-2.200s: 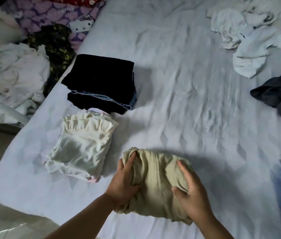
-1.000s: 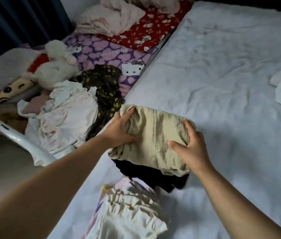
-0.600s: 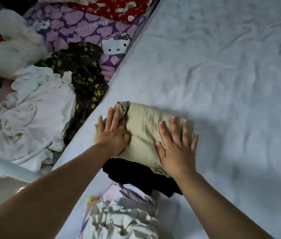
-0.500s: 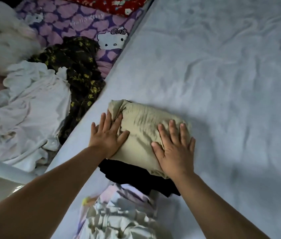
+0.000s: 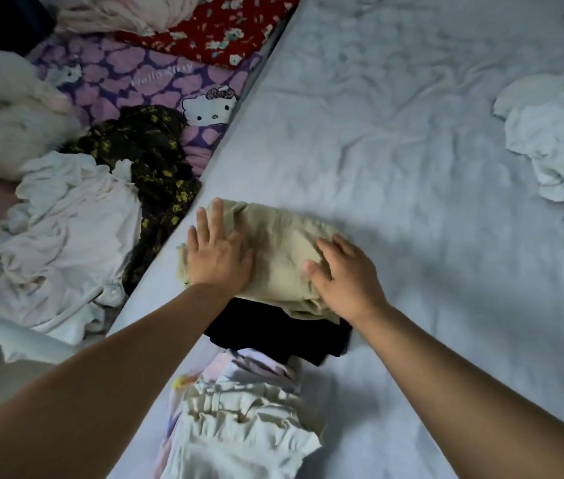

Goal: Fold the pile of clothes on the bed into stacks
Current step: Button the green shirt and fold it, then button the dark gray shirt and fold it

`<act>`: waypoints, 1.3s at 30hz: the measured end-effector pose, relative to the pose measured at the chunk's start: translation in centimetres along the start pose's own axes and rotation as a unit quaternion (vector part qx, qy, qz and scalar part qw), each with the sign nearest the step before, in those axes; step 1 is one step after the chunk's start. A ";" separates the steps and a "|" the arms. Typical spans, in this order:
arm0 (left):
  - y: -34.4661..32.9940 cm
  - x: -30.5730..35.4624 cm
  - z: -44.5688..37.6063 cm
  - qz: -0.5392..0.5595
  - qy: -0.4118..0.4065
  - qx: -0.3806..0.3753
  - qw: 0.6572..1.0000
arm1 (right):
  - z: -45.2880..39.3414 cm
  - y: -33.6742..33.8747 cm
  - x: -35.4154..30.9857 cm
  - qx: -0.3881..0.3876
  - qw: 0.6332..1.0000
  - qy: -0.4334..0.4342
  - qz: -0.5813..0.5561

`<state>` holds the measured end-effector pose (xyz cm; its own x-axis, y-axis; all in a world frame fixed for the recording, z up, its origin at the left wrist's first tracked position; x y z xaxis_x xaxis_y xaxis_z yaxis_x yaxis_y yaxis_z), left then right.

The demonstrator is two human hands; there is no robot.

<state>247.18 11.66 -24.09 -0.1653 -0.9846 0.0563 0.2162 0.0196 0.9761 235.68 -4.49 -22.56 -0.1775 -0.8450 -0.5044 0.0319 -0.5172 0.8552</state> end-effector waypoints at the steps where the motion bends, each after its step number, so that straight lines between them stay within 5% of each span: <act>1: 0.9 0.7 0.9 0.042 -0.031 0.010 0.999 | 1.2 0.8 -0.4 0.045 0.999 0.008 -0.006; 7: 5.4 6.8 10.8 0.174 -0.163 -0.083 0.968 | 11.0 5.3 -0.4 0.120 0.989 -0.075 -0.047; 23: 1.7 27.4 40.1 0.083 -0.319 -0.259 0.908 | 47.8 13.8 13.7 0.199 0.912 -0.347 -0.095; 39: -7.8 48.2 52.4 0.105 -0.202 -0.333 0.915 | 58.8 21.7 43.9 0.192 0.906 -0.368 -0.077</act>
<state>187.12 -26.90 -17.98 -0.3667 -0.8242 0.4315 0.7996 -0.0421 0.5990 170.74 -44.80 -19.19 -0.7639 -0.3731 -0.5266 -0.3692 -0.4166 0.8308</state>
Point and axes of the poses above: each hand's wrist, its own z-axis away from the middle knuckle, its own y-axis out of the back of the hand, x = y × z, the point moved 1 cm from there along -z, towards the middle knuckle, and after that the axes turned 15 degrees about y, right-handed, at the moved point
